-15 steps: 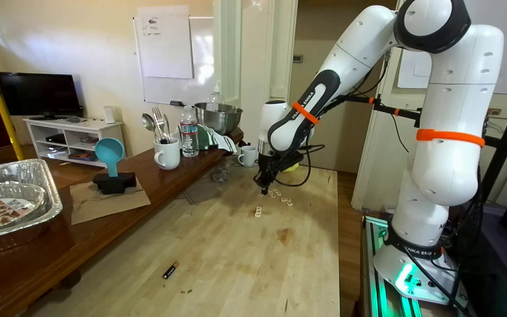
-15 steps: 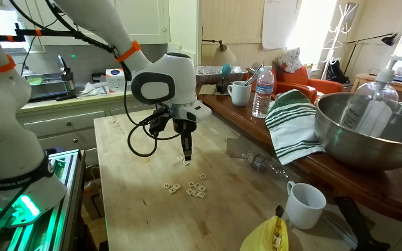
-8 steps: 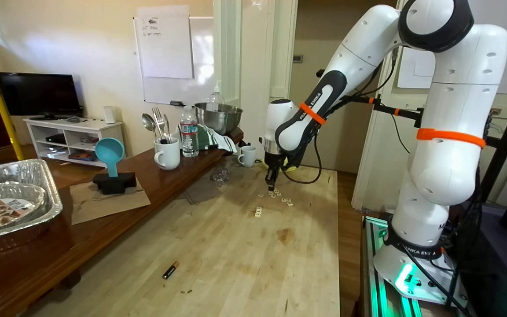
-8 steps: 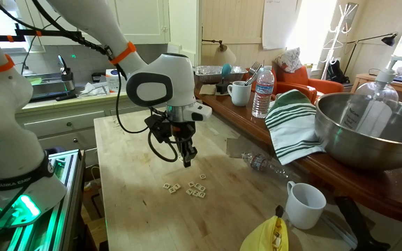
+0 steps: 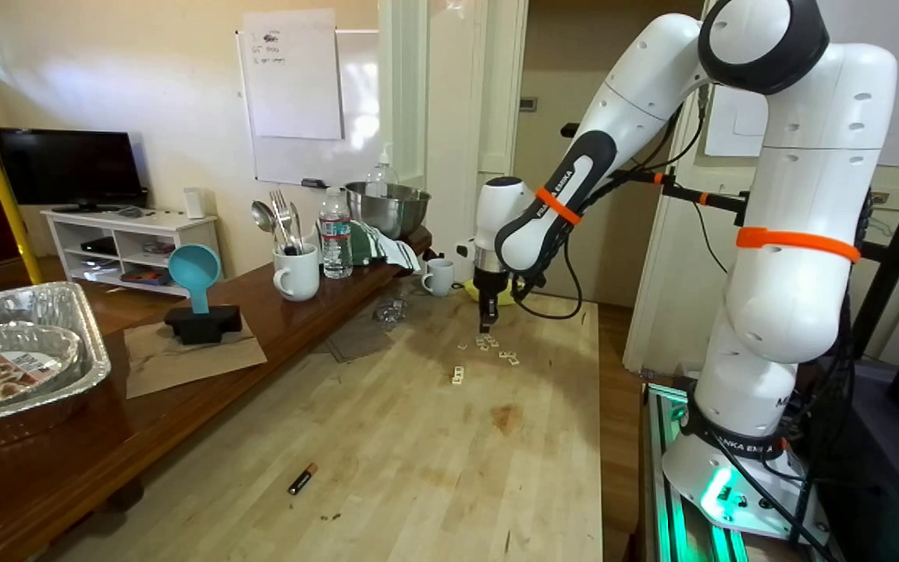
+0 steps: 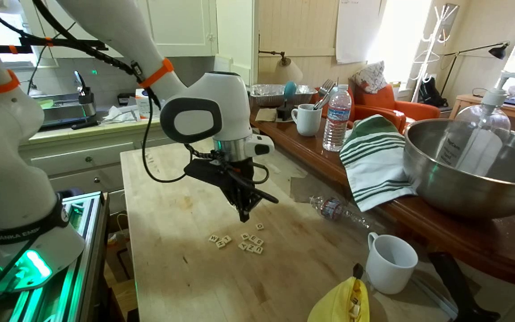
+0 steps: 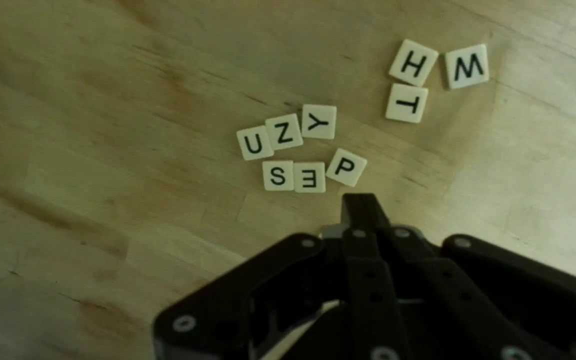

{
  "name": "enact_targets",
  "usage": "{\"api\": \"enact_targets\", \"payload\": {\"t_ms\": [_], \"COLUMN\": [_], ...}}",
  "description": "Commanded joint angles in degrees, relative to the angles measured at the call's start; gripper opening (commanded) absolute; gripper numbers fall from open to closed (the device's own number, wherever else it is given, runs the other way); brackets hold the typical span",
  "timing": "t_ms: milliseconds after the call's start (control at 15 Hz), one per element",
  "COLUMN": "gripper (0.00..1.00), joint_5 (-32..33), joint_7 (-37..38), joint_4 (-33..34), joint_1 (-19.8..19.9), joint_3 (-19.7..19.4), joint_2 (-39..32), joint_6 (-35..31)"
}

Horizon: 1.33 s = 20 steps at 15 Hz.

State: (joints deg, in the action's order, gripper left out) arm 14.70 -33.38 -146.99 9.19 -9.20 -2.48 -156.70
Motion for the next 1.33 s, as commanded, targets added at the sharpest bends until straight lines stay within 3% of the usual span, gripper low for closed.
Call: {"api": "enact_targets", "payload": {"t_ms": [0, 467, 933, 1267], "gripper": [0.0, 0.0, 0.0, 0.0], "joint_5": [4.2, 4.4, 7.4, 5.9], "joint_7": [-7.0, -15.1, -18.5, -18.5], "joint_4": [-0.3, -0.8, -0.6, -0.6], "joint_1": [1.3, 2.4, 2.4, 2.4], "joint_3": [-0.7, 0.0, -0.9, -0.1], "joint_2": [-2.6, -6.5, -7.6, -8.1], "joint_6": [-5.3, -10.6, -10.4, -9.0]}}
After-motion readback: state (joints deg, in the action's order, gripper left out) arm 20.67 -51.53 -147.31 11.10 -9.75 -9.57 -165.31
